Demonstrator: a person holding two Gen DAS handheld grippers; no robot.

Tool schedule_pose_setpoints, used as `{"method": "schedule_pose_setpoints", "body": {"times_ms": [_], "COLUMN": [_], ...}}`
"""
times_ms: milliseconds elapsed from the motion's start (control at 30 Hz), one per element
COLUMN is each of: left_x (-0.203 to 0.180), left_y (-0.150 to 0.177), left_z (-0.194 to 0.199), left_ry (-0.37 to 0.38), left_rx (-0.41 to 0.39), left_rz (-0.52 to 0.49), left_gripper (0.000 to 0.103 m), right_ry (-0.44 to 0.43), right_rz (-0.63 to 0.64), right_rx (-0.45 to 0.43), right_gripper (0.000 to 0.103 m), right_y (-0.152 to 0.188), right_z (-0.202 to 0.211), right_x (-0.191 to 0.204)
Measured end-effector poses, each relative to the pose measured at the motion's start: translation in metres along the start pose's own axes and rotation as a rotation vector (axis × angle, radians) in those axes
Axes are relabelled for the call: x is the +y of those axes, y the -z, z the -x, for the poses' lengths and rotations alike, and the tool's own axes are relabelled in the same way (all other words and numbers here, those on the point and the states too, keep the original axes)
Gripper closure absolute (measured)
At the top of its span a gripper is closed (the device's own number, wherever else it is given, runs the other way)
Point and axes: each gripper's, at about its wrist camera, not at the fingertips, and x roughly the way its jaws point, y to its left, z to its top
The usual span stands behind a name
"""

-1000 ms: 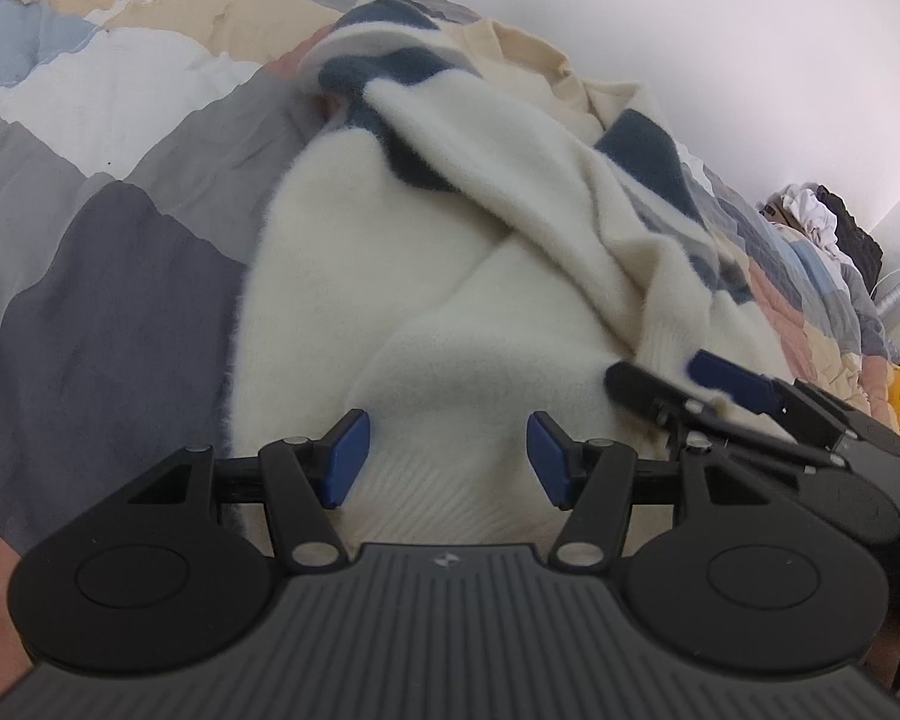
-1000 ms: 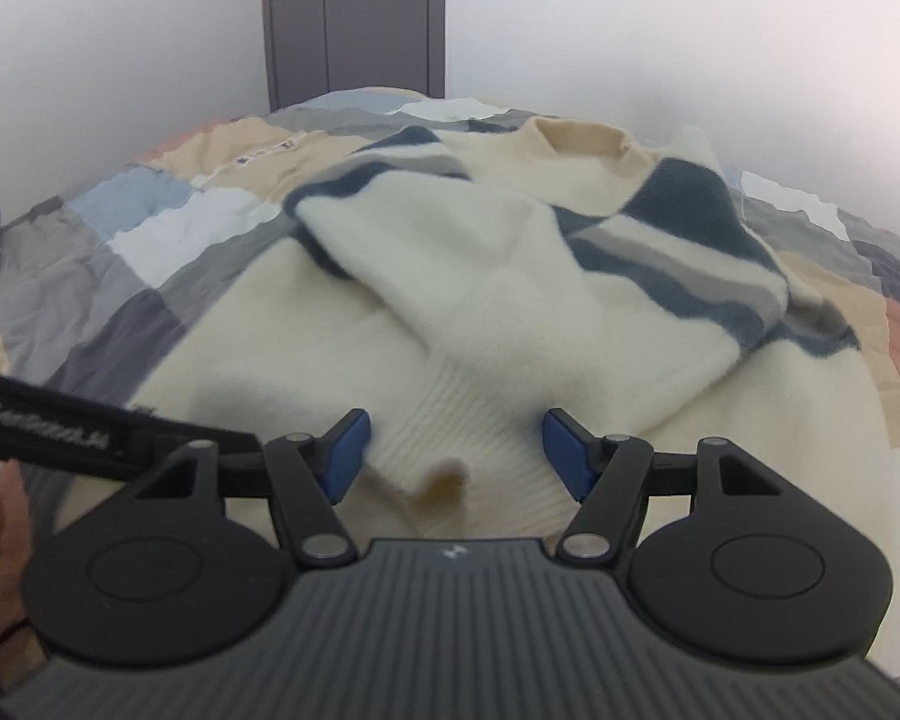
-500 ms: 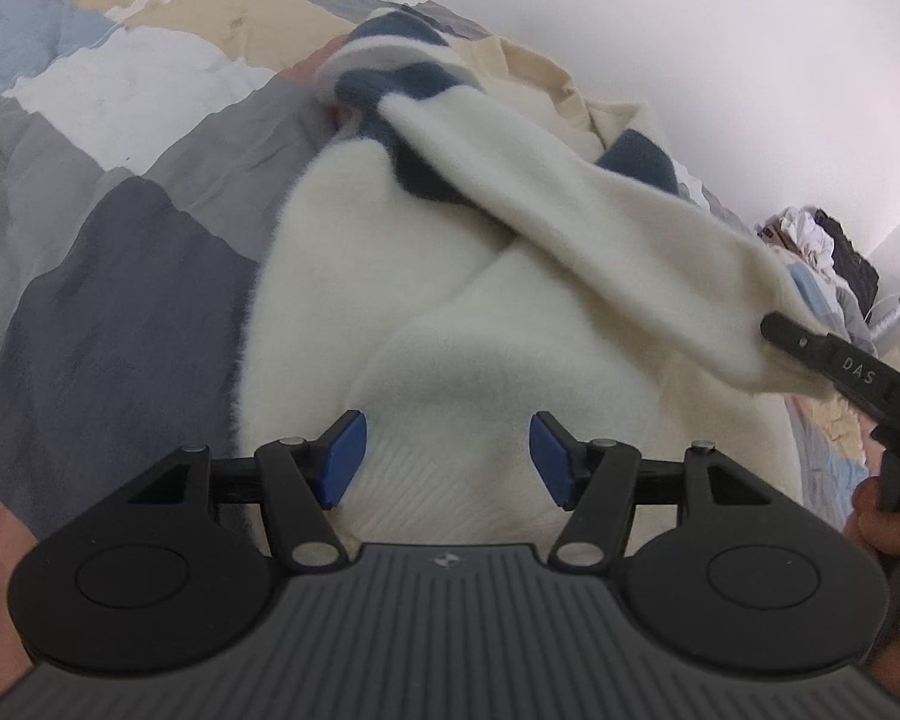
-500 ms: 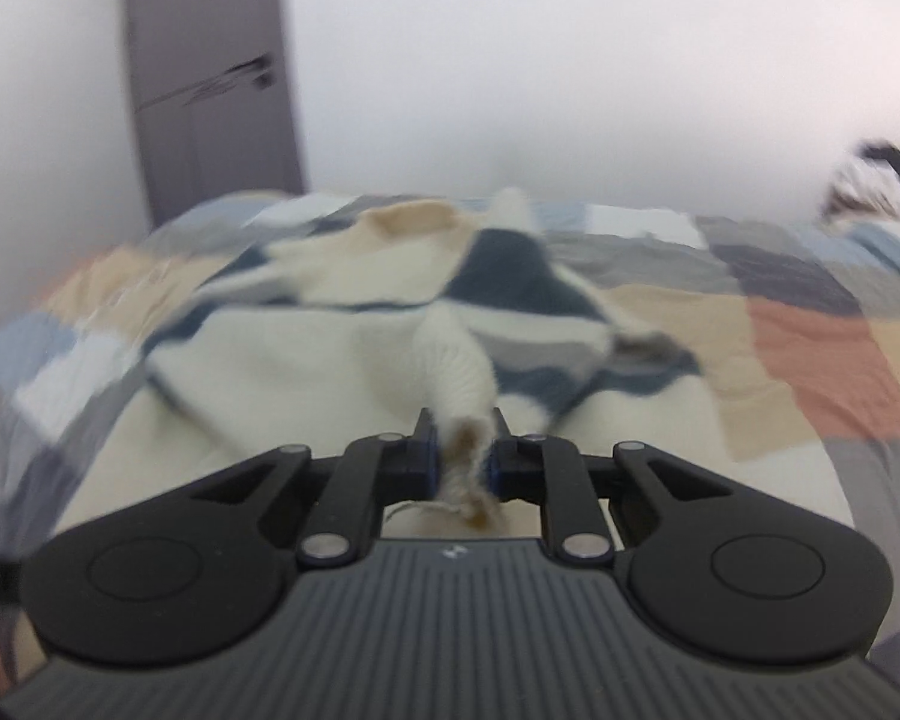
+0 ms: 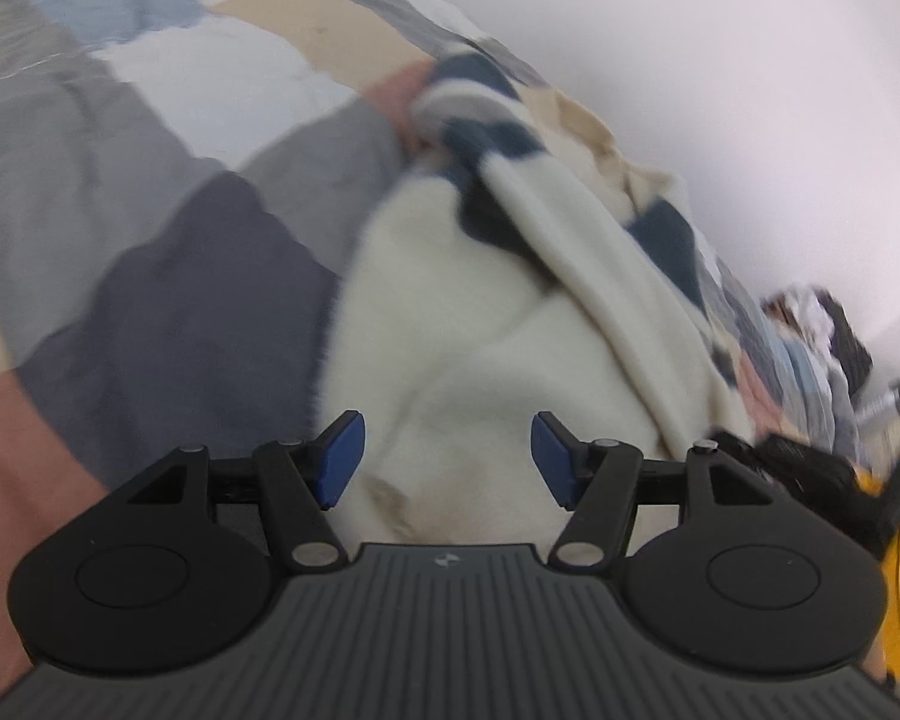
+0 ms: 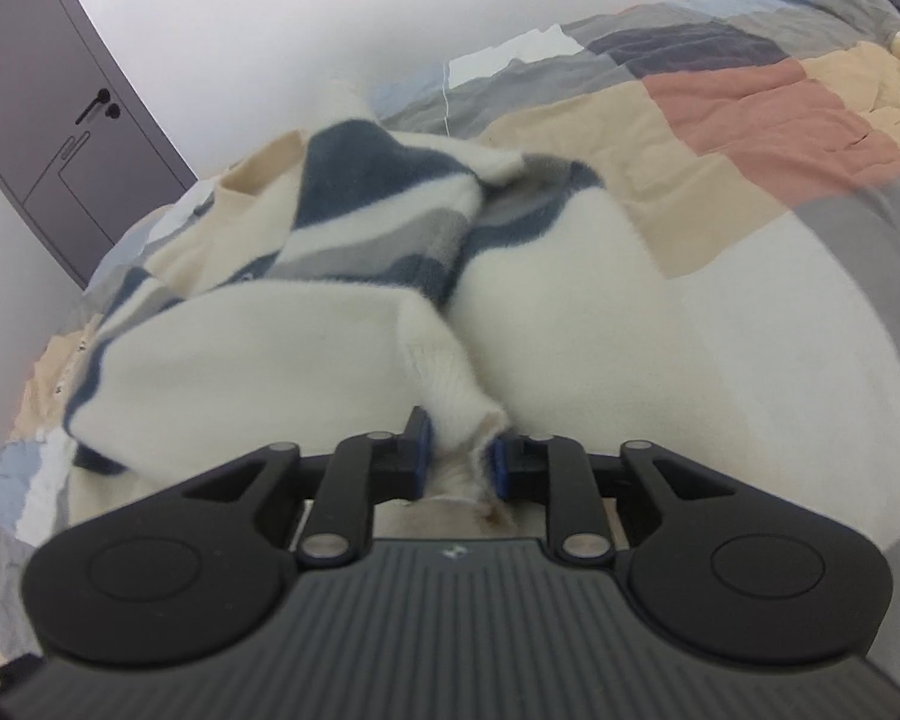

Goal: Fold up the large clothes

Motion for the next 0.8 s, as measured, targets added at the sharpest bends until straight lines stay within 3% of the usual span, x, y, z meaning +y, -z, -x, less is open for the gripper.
{"method": "schedule_pose_setpoints", "body": {"times_ms": [33,100,167,300,400,567,667,800], "left_x": [0.005,0.014,0.024,0.036,0.039,0.038,0.036,0.034], "left_y": [-0.002,-0.006,-0.007,-0.005,0.000,0.016,0.025,0.035], "left_z": [0.002,0.004,0.005,0.007,0.008,0.004,0.004,0.010], "left_ry": [-0.004,-0.013,-0.026,-0.031,-0.018,-0.013,-0.004,0.022], "left_rx": [-0.005,-0.008,-0.002,0.028,0.052,0.123,0.139,0.160], "left_rz": [0.023,0.075,0.125,0.201,0.225,0.248,0.250,0.238], "left_gripper": [0.036,0.036,0.036,0.036,0.036,0.036,0.036,0.036], "right_ry": [0.003,0.018,0.039,0.118,0.178,0.064,0.015,-0.147], "right_rz": [0.001,-0.004,-0.014,-0.003,-0.038,-0.335,-0.405,-0.482], "right_rx": [-0.006,-0.025,-0.048,-0.104,-0.114,0.055,0.138,0.140], "right_gripper": [0.073,0.053,0.042,0.035,0.021,0.022,0.021,0.021], "right_y": [0.001,0.001,0.001,0.003,0.008,0.021,0.028,0.034], "right_z": [0.007,0.022,0.039,0.072,0.085,0.065,0.047,0.050], "right_x": [0.000,-0.004,-0.009,-0.021,-0.036,-0.081,-0.087,-0.085]}}
